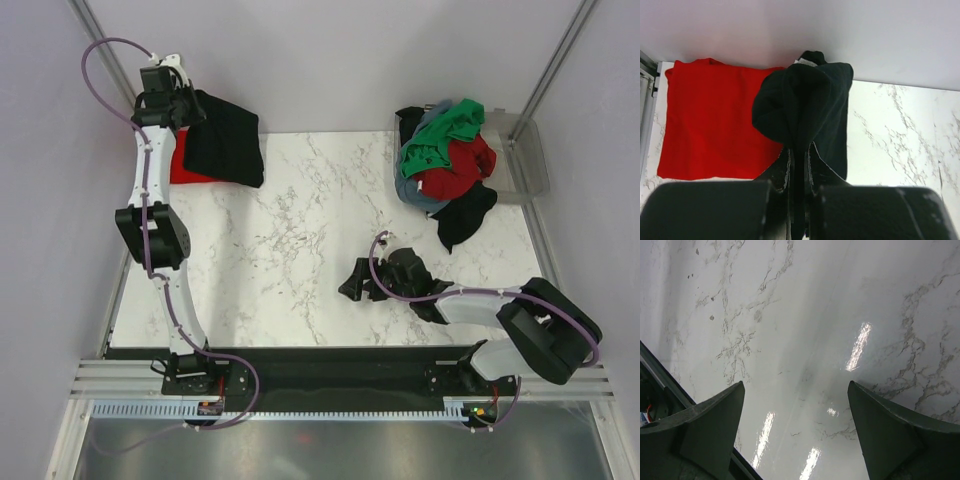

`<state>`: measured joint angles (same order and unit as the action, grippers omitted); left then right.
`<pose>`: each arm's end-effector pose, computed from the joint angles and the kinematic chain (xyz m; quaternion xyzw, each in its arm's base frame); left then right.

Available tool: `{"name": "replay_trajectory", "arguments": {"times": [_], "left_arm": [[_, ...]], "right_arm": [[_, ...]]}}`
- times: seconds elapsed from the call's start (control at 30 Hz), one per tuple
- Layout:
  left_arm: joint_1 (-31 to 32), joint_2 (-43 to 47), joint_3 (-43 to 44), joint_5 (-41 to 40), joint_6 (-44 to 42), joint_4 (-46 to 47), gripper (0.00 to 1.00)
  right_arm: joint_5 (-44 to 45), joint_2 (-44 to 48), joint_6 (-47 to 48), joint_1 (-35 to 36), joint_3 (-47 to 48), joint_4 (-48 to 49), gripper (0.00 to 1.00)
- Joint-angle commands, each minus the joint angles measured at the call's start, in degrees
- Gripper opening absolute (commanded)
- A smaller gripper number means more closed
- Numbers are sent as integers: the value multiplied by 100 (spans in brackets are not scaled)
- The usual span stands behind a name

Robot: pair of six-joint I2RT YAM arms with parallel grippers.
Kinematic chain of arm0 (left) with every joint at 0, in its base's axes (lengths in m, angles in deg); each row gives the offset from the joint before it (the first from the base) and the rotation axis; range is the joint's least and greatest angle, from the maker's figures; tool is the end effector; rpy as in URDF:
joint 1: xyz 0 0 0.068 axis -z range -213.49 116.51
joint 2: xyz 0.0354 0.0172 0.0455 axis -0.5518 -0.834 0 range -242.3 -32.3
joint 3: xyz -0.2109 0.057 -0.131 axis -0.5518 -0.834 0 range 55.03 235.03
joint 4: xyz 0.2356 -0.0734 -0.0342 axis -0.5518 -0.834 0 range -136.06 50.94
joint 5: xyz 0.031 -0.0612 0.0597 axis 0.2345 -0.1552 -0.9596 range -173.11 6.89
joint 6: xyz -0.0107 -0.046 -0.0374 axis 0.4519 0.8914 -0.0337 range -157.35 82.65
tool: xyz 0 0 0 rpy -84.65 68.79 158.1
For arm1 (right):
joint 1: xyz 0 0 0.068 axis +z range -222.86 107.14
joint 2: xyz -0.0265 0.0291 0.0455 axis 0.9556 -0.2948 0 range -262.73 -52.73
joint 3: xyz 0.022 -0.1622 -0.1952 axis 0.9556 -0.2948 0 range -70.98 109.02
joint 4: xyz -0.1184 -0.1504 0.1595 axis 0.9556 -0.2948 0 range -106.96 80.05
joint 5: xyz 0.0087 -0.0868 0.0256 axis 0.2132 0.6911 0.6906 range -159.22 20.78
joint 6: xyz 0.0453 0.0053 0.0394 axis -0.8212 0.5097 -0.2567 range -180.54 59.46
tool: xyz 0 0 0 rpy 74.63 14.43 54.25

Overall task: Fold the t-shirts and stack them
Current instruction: Neatly place the folded tshirt to the corner, then reset both grippers

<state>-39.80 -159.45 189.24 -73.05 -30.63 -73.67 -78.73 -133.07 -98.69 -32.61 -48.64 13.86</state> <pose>0.4933 0.0465 0.3425 -0.0514 0.8515 -0.0769 0.5161 0.1863 0.1672 0.1242 -0.0549 0.8798 0.3516 0.3153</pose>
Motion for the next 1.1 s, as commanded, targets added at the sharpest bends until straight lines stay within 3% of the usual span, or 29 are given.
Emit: {"name": "replay_trajectory", "arguments": {"times": [0.0,0.6,0.63,0.67,0.7,0.73,0.83,1.07], "left_arm": [[-143,-292,509,163,-241,446,4],[-863,-1927,1125,-65,13,2151,5],[-898,-2006,1116,-136,31,2186,9],[-951,-2076,1116,-197,83,2239,20],[-978,-2120,1107,-233,127,2283,69],[-1004,-2155,1081,-277,163,2283,99],[-1048,-2156,1002,-733,347,2038,100],[-602,-857,256,-1444,742,1800,100]], "right_arm": [[29,-413,106,27,-257,-1239,94],[-138,-773,211,27,-73,-1212,95],[-147,-799,203,27,-55,-1221,95],[-147,-817,212,18,-46,-1230,95],[-147,-834,220,27,-38,-1230,95],[-147,-843,220,27,-29,-1230,95],[-138,-861,220,27,-2,-1248,95],[-77,-808,194,27,-46,-1230,95]]}}
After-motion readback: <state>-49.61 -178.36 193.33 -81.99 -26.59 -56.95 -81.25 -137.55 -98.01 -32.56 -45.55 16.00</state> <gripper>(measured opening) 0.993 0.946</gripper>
